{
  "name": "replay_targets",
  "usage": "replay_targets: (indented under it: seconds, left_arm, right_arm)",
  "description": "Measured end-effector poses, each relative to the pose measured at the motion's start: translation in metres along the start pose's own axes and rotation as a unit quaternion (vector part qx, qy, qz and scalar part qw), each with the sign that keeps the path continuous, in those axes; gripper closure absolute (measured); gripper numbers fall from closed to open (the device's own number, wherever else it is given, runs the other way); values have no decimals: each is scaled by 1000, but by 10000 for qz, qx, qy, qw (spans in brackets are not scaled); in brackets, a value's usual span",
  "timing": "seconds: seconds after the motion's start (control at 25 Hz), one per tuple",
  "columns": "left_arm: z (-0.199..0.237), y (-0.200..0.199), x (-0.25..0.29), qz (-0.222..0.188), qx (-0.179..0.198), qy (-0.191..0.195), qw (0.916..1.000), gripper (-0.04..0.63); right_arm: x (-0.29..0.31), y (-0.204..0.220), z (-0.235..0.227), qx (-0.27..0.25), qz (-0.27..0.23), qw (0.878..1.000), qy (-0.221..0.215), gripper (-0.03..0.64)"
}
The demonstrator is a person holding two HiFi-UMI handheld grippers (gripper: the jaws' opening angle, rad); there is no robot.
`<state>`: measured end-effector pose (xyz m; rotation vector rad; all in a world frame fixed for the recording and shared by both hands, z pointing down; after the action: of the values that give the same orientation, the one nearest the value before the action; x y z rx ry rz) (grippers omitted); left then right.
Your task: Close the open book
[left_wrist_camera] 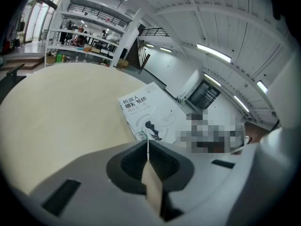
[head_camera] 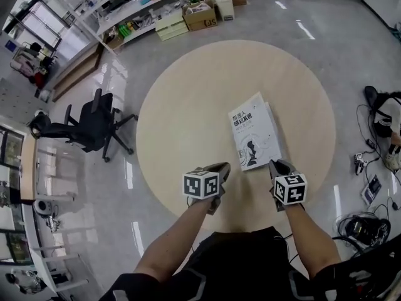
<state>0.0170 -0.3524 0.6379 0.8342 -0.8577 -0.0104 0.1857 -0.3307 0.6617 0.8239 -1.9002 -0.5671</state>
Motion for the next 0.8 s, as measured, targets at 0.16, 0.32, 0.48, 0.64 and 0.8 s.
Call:
replay_targets:
  seconds: [0.16,0.32,0.48,0.64,0.8]
  left_arm:
    - [-8,3,9,136,45,71,9999,609]
    - [-10,6,16,215,18,95,9997,609]
    - [-8,6,19,189,-35,98,9998,609]
    - [-6,4,15,115,-71,64,9999,609]
    - [0,4,6,-28,-90,-53,9999,609]
  right_arm:
    - [8,7,-18,596,200,9980,-46,582]
    - [15,15,-39,931,495,9943,128,541]
    - [18,20,-53,1112,690,9909,309,531]
    - [4,26,-79,1264,751,9847,932,532]
    - [-14,18,-92,1235,634,9841,1109,532]
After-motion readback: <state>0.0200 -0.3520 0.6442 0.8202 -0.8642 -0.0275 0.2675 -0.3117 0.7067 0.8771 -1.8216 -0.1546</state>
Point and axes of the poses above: the fingertips, and each gripper's own axes: x forward along the fingers, z to its left, y out of its underside, the point moved 1 cm from there along -x, backward along the fingers, and after that the axes turned 11 degrees about x, right-handed, at the moved point
